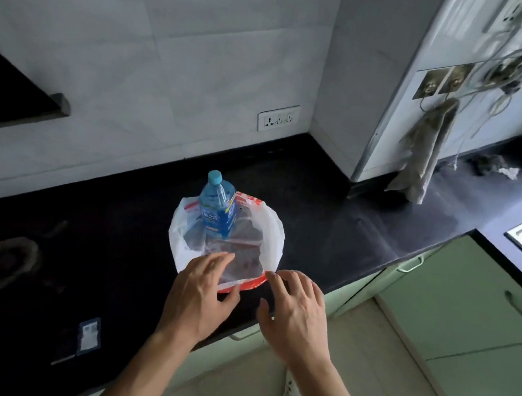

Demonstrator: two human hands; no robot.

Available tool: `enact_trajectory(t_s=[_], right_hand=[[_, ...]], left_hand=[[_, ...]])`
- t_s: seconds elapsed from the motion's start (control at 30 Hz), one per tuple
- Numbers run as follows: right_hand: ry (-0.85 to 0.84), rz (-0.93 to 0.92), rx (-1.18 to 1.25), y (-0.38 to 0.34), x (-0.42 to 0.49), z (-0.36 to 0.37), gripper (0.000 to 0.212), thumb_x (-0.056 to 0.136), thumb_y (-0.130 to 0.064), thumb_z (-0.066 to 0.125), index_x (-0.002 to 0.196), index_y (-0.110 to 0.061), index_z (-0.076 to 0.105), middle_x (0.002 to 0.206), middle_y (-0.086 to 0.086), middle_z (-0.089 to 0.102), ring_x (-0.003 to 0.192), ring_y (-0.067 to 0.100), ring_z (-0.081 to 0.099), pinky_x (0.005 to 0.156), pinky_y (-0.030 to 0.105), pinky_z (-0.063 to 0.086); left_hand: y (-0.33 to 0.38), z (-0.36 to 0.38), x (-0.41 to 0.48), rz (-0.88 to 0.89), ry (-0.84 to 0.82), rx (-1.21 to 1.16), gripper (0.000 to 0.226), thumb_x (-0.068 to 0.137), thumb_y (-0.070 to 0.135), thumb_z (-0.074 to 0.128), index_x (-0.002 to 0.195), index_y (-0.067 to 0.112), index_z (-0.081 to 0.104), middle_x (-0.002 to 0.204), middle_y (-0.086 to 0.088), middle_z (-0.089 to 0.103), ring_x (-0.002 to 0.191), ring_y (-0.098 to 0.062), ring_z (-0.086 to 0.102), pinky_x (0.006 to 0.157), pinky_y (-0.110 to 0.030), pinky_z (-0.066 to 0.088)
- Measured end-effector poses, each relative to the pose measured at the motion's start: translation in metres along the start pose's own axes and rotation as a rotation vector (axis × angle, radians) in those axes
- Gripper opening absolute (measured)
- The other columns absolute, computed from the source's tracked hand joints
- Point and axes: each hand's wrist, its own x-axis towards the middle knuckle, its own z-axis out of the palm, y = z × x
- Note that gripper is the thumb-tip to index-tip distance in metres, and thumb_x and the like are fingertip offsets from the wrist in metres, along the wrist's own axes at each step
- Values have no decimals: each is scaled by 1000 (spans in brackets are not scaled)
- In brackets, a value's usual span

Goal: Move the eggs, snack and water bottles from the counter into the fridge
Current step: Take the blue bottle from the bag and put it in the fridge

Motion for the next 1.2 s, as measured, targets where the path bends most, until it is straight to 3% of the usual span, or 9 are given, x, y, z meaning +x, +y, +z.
enact_trajectory(t_s=[0.23,0.4,0.57,0.7,0.83,0.9,1.0,1.2], right_hand=[[-42,-135,47,36,79,19,38,79,-33,57,115,-22,64,115,-1,66,112,25,60,96,41,47],[-109,-290,41,64,130,22,42,78,-39,62,117,-22,65,115,0,67,110,26,61,93,43,49],[-226,-369,34,81,156,44,48,75,-40,73,119,-20,66,116,3,67,110,30,63,93,47,51],[-332,-409,48,75,168,64,49,79,-48,52,119,-22,63,115,3,67,109,30,63,92,46,52],[-428,-446,47,67,178,90,49,76,-41,65,120,-19,61,114,6,66,108,31,63,93,45,54],[-484,-424,59,66,181,104,49,76,-36,68,120,-18,60,115,7,65,107,33,64,93,45,55],[-553,-340,89,66,185,118,50,80,-32,66,128,-20,56,125,6,61,112,32,61,92,43,54],[-607,-257,95,73,184,137,59,85,-28,62,141,-17,49,150,10,44,132,34,49,106,45,46]], left_hand=[[-7,19,46,-148,46,111,60,80,39,70,134,16,57,129,1,63,117,-17,60,98,-31,50],[-4,33,63,-350,63,116,57,81,43,69,130,17,58,126,0,65,115,-19,61,95,-35,53],[-5,45,76,-499,161,110,53,82,45,69,126,20,57,120,2,67,107,-17,64,90,-29,52],[-22,54,97,-637,163,31,74,84,55,66,143,18,42,137,0,56,121,-17,57,95,-27,46],[-43,63,122,-760,164,-107,91,79,61,68,149,17,30,146,-6,47,131,-19,49,100,-31,44],[-49,67,133,-769,193,-223,95,75,57,74,150,19,29,147,-4,44,133,-19,47,103,-33,45],[-54,76,151,-756,278,-347,92,69,47,83,143,20,36,137,0,50,125,-16,51,96,-27,45],[-60,97,173,-808,393,-442,97,63,38,90,140,18,36,137,-3,53,124,-18,54,99,-42,53]])
